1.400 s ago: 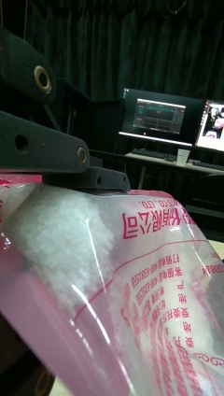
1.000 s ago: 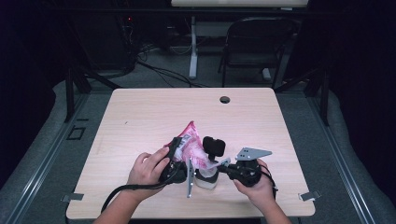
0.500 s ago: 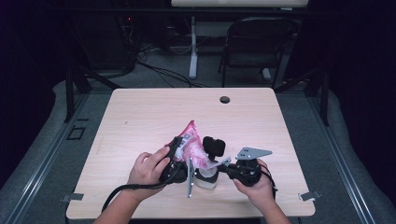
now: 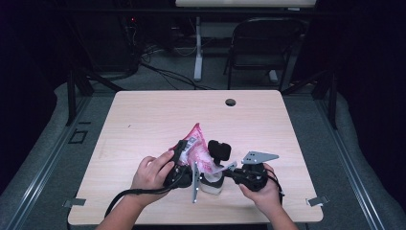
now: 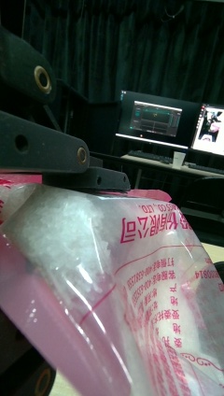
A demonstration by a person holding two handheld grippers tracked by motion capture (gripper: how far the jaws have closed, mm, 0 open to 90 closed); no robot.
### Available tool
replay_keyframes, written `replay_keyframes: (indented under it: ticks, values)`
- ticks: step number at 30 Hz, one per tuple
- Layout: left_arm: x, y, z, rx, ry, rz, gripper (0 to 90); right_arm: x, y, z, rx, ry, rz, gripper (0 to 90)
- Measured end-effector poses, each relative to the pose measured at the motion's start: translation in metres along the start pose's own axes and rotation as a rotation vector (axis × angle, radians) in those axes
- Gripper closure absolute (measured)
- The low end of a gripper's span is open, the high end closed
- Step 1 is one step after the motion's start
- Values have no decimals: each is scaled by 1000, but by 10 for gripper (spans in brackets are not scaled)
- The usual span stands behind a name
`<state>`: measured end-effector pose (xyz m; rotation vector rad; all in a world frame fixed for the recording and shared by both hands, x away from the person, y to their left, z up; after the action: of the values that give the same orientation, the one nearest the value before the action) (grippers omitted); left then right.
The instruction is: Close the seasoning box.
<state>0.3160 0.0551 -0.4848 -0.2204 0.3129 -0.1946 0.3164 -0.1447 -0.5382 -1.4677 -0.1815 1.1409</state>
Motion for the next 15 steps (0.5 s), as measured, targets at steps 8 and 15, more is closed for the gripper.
replay_keyframes:
  ticks: [8, 15]
  values:
    - [0, 0, 1, -3, 0, -5, 713, 0, 1, 0, -7, 0, 11, 900]
    - [0, -1, 3, 2, -8, -11, 713, 1, 1, 0, -7, -1, 12, 900]
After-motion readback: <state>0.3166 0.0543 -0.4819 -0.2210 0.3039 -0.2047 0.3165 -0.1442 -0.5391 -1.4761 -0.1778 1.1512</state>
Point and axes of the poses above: each handheld gripper's, and its own axes: x roughly forward along the jaws, y roughly out of its underside, z roughly to its left, the point moved 5 cm from there along x, roughly forward along the jaws, and after that the axes turned 4 degrees about y, right-handed, at the moved point
